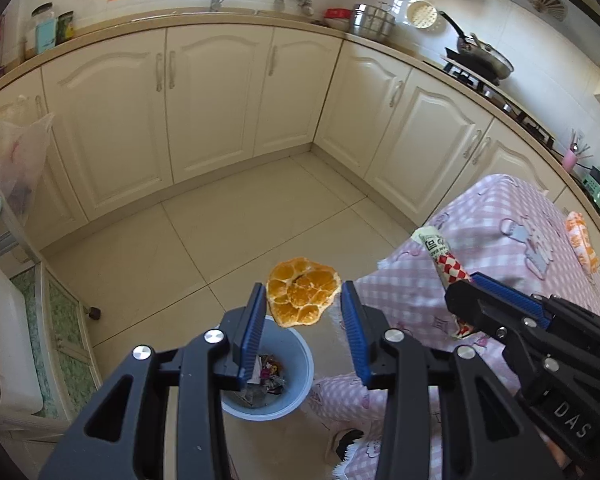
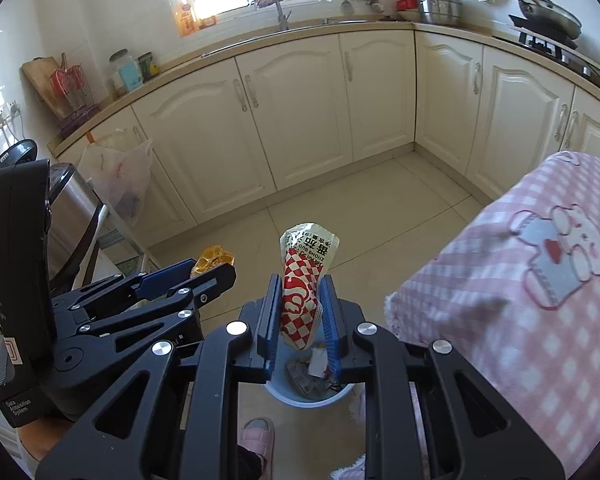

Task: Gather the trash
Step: 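Carry both items over the blue bin and open both grippers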

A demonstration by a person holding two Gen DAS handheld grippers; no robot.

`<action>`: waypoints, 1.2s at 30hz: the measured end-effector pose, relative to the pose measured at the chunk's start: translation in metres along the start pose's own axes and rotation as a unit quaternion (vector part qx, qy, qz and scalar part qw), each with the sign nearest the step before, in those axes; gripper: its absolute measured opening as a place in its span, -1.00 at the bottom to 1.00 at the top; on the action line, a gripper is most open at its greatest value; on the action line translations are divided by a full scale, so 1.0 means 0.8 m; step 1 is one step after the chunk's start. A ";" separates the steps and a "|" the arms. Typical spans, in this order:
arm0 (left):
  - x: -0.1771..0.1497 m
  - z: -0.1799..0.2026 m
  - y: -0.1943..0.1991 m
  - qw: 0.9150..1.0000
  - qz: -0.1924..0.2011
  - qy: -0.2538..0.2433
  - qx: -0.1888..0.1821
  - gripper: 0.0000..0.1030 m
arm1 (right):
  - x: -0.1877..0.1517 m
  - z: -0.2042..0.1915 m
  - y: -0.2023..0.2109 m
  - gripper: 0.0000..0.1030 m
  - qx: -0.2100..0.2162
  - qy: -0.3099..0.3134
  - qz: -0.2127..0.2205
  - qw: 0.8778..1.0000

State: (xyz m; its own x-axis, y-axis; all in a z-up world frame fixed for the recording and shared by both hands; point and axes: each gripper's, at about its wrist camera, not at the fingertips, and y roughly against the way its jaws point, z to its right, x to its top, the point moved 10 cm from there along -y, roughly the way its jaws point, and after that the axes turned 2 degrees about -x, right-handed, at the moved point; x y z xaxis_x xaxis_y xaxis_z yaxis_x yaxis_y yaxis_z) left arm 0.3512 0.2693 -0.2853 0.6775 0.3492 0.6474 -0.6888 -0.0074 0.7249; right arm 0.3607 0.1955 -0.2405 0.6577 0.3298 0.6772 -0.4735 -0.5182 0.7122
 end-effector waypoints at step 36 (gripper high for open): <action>0.002 -0.061 -0.001 0.998 0.010 0.059 0.015 0.10 | 0.011 -0.012 -0.049 -0.31 0.016 -0.004 -0.010 1.000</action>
State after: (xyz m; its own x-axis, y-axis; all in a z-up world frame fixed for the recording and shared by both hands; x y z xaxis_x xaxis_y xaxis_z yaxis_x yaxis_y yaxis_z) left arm 0.3402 0.3160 -0.2960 0.6266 0.4571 0.6312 -0.6928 -0.0441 0.7198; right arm 0.3793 0.2258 -0.2606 0.6717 0.3343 0.6611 -0.4415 -0.5358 0.7197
